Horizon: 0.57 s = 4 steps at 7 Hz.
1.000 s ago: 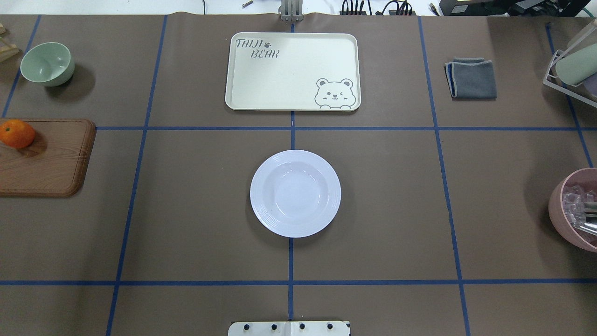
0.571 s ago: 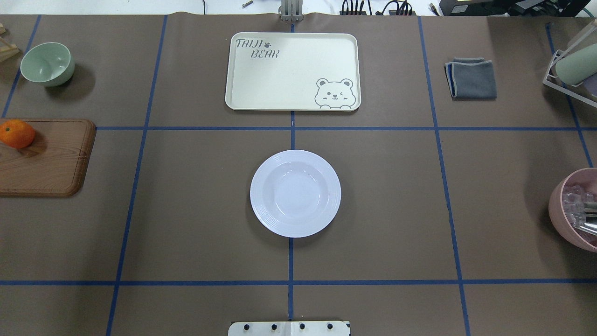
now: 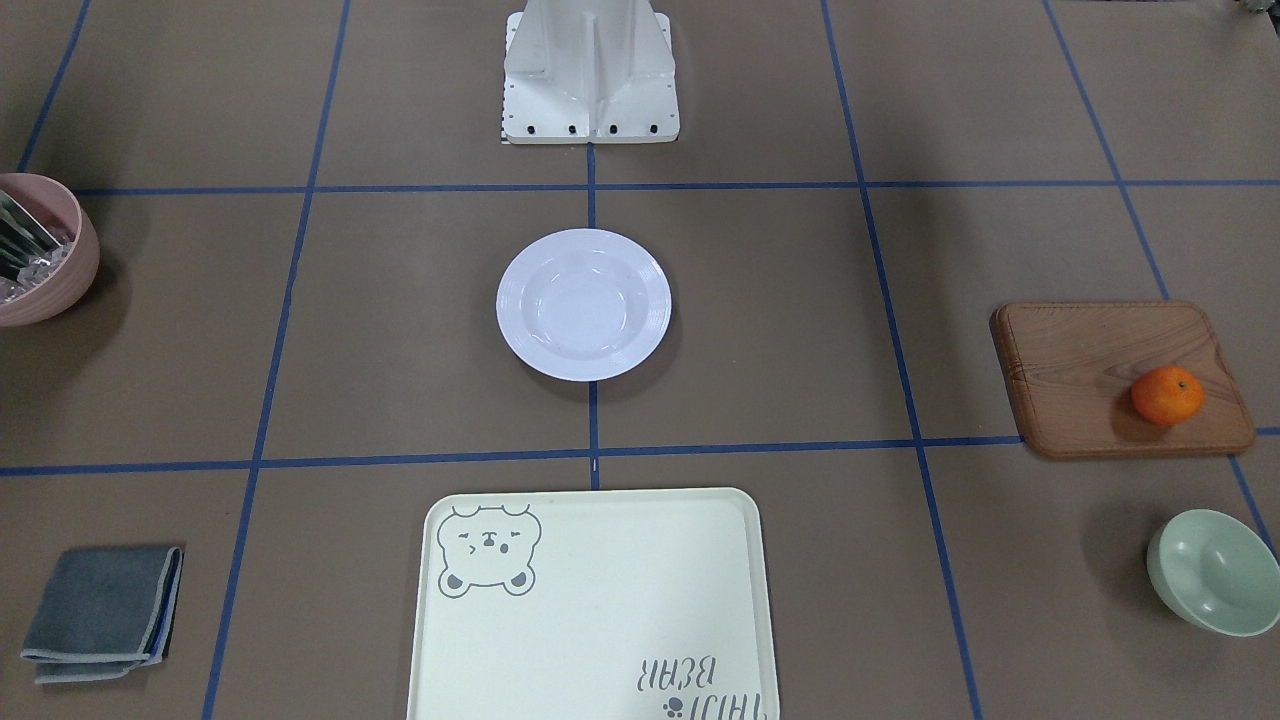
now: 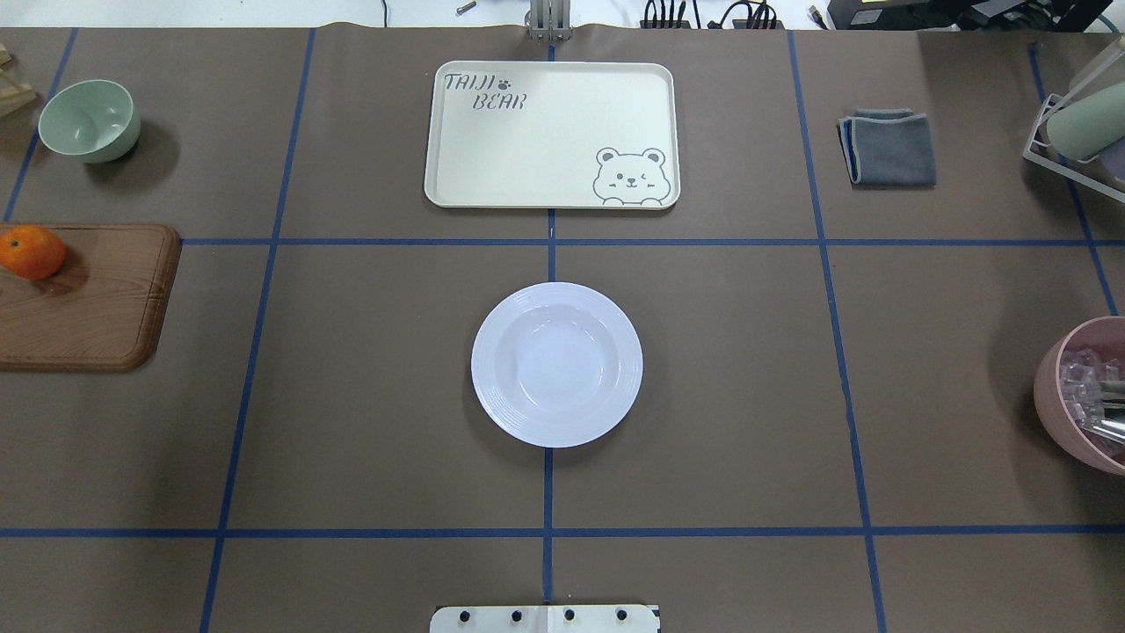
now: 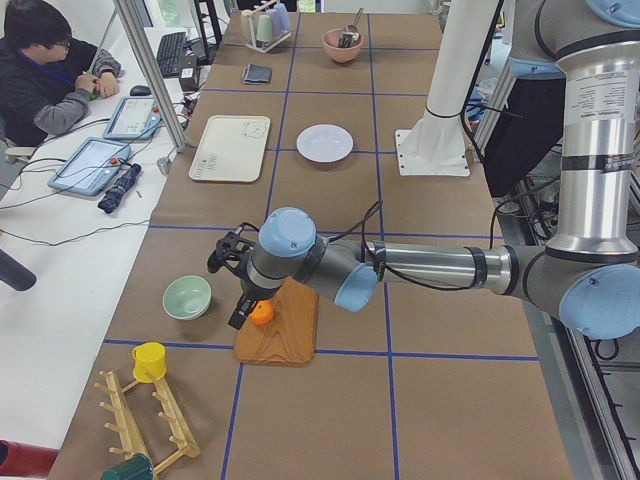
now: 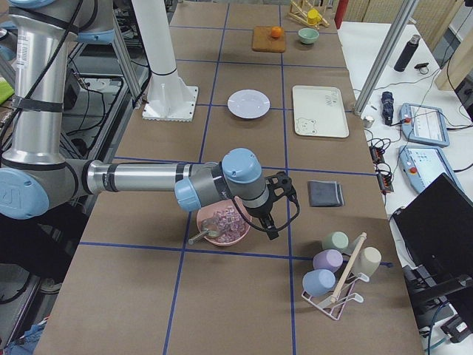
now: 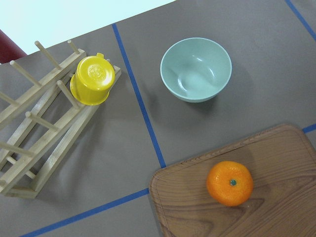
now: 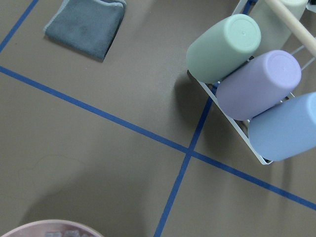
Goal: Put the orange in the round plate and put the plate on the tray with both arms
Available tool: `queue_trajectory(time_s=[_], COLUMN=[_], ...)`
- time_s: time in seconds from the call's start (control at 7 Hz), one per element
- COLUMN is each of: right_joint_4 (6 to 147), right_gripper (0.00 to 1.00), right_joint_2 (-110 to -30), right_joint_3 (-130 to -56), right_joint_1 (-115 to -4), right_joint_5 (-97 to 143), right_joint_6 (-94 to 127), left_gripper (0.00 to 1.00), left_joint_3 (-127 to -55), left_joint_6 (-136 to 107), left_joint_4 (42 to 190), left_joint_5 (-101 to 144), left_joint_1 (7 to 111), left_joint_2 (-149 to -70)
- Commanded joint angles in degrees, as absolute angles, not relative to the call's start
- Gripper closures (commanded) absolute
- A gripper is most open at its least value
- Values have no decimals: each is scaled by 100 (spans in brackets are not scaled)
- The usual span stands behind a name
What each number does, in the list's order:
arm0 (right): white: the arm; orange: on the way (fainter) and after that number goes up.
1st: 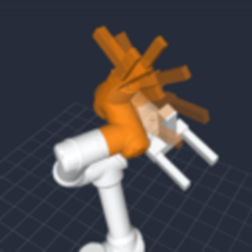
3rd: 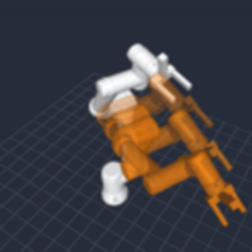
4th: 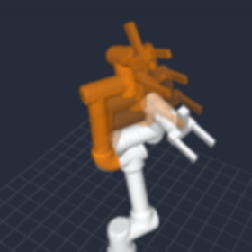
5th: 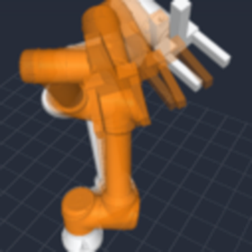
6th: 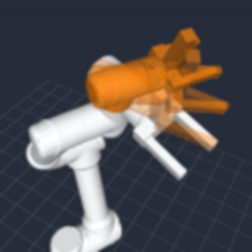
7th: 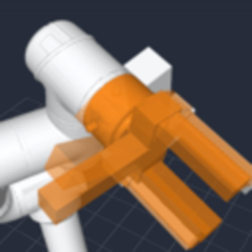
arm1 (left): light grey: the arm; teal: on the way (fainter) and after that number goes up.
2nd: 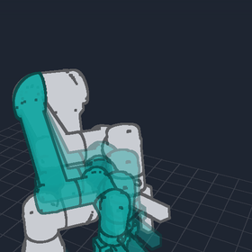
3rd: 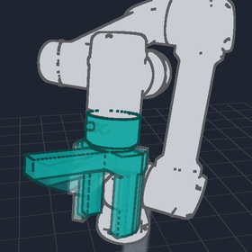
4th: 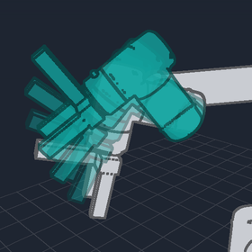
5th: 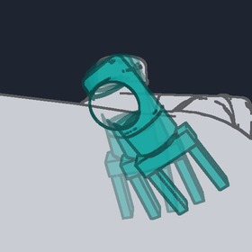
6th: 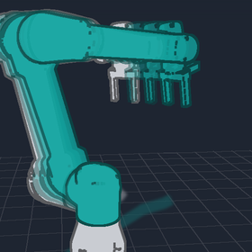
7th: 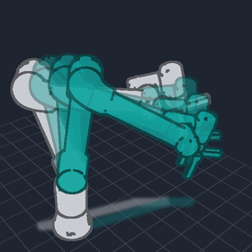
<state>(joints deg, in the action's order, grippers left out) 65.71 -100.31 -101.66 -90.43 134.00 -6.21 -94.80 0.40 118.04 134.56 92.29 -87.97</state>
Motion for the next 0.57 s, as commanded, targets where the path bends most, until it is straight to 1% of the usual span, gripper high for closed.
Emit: queue_trajectory(time_s=[0.0, 0.14, 0.29, 0.43], right_joint_4=[5758, 5705, 5713, 5739], right_gripper=[0, 0, 0, 0], right_joint_2=[-10003, -9950, -9827, -9730], right_joint_3=[-10194, -10282, -10318, -10458], right_joint_1=[-8992, -8695, -8336, -7749], right_joint_5=[13465, 13430, 13334, 12750], right_joint_6=[1128, 2013, 2787, 3561], left_gripper=[1, 1, 1, 1], left_joint_3=[-9404, -9387, -9317, -9151], left_joint_6=[-17, -226, -1107, -1464], left_joint_4=[11891, 11839, 11995, 12397], left_joint_5=[13569, 13553, 13509, 13343], left_joint_1=[9107, 8592, 8213, 7887], left_joint_2=[-8938, -9017, -9044, -9044])
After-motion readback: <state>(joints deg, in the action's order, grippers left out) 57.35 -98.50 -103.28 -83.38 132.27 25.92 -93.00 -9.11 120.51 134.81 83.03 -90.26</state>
